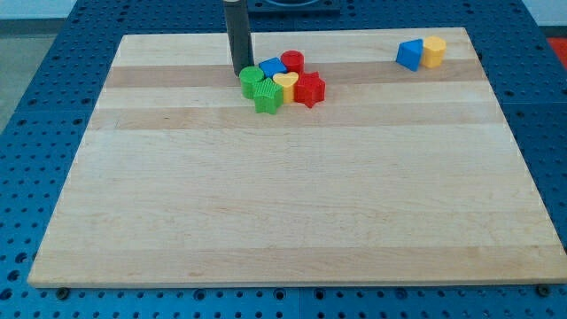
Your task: Separate the green circle and the blue cube
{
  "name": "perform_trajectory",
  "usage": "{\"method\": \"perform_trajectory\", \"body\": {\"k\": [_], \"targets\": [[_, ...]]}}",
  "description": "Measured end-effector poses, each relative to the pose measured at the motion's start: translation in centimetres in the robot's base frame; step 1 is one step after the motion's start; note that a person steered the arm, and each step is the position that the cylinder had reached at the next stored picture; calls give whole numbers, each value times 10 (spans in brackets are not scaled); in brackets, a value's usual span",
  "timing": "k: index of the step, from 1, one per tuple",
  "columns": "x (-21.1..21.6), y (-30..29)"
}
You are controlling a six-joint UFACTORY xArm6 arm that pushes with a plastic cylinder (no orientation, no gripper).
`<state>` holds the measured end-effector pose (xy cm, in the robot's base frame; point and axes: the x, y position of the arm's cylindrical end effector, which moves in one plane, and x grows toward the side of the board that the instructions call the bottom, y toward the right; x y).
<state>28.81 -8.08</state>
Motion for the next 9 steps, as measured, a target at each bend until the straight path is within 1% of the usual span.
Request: {"method": "perform_trajectory", "body": {"k": [2,3,4,5,7,9], "targets": [[1,-34],[11,-40],[50,-34],[65,-11],[13,-3],[6,-1]]}}
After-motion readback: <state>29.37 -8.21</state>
